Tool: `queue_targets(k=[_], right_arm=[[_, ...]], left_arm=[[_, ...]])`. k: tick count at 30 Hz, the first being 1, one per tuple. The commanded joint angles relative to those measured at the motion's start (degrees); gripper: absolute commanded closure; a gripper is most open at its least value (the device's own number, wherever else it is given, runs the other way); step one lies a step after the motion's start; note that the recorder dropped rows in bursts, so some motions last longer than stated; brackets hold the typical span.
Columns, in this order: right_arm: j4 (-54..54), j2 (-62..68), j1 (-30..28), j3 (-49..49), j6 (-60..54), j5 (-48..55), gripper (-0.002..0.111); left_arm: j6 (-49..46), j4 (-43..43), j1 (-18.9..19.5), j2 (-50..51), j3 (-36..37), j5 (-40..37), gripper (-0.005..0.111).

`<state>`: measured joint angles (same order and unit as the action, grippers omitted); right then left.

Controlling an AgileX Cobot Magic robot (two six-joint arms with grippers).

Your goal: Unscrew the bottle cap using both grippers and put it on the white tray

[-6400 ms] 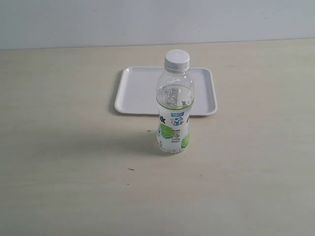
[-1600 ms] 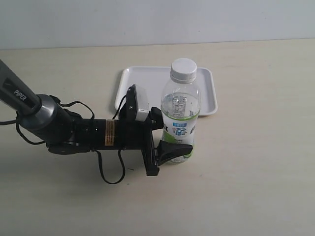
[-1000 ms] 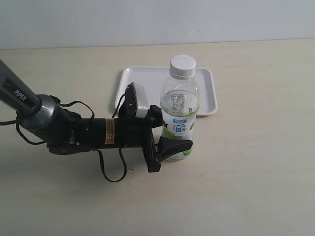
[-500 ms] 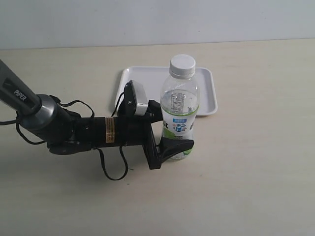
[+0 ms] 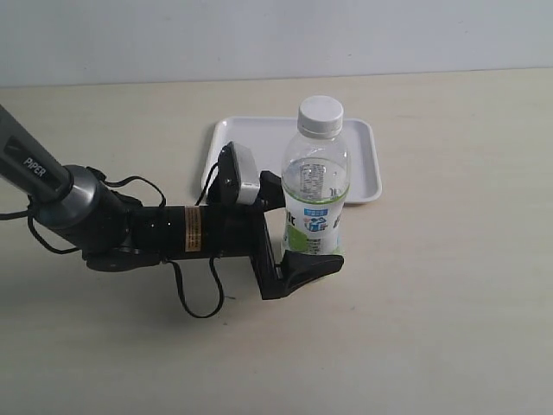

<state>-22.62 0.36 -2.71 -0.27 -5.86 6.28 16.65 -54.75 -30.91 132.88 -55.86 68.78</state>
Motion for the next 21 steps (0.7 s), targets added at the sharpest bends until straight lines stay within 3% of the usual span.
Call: queue_targets(k=[1,4,10,18,21], right_arm=[[0.02,-0.36,-0.33,0.27,-0.07,0.07,0.108],[0.02,-0.36,-0.33,0.27,-0.07,0.07,0.108],[0.02,-0.36,-0.33,0.27,-0.07,0.18,0.108],[0.02,-0.36,-0.33,0.27,-0.07,0.93,0.108],[0.02,-0.36,-0.33,0.27,-0.07,0.93,0.108]], left_arm=[[0.43,-0.22,0.34,-0.68,-0.12,0.06,0.016],[0.43,-0.22,0.34,-0.68,-0.12,0.06,0.038],[0.43,-0.76,0.34,-0.57,-0.12,0.06,0.103],[-0.11,-0.04,0.34,-0.57,-0.12,0.28,0.106],[-0.53,-0.04,0.34,-0.67,-0.12,0.28,0.095]])
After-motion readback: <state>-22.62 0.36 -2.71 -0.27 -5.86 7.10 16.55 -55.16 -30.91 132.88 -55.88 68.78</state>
